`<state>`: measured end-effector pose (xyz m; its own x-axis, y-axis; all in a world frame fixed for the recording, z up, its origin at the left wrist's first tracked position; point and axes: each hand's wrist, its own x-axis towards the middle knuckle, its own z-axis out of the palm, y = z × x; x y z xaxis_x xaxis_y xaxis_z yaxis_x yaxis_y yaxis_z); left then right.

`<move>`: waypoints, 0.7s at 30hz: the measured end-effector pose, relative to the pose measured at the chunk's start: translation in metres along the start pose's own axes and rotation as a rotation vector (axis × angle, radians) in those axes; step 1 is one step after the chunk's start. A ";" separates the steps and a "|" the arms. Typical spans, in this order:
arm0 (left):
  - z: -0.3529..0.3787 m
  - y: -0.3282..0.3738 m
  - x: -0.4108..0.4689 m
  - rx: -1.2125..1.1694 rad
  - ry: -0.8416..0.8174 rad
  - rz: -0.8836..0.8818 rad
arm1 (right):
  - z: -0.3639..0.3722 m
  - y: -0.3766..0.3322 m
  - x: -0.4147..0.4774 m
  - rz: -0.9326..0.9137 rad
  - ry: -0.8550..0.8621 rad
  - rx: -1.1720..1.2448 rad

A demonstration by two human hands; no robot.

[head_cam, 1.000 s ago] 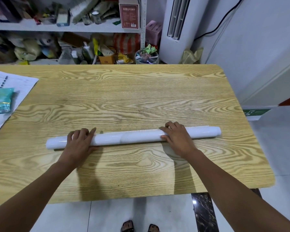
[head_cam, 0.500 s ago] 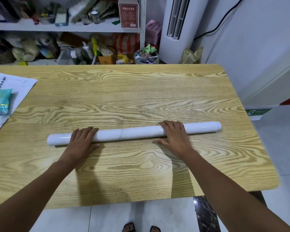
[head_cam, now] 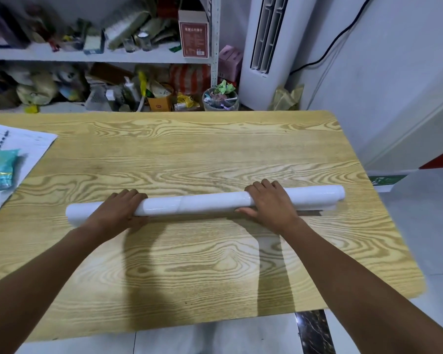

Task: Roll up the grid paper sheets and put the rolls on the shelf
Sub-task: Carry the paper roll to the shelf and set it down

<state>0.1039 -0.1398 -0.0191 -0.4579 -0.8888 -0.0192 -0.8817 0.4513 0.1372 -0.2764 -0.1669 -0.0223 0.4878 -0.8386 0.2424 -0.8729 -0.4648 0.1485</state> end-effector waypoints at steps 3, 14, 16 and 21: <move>-0.032 -0.002 0.000 -0.024 0.030 0.054 | -0.026 0.004 0.005 0.003 0.065 0.002; -0.168 0.029 -0.020 0.122 0.127 -0.055 | -0.155 0.019 0.048 -0.032 0.280 -0.048; -0.197 0.036 -0.034 0.137 0.137 -0.092 | -0.184 0.016 0.053 -0.063 0.321 -0.044; -0.261 0.048 -0.071 0.265 0.149 -0.162 | -0.242 -0.001 0.061 -0.141 0.454 -0.002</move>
<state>0.1236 -0.0760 0.2468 -0.3050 -0.9438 0.1275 -0.9495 0.2910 -0.1178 -0.2432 -0.1492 0.2247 0.5579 -0.5584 0.6140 -0.7980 -0.5641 0.2121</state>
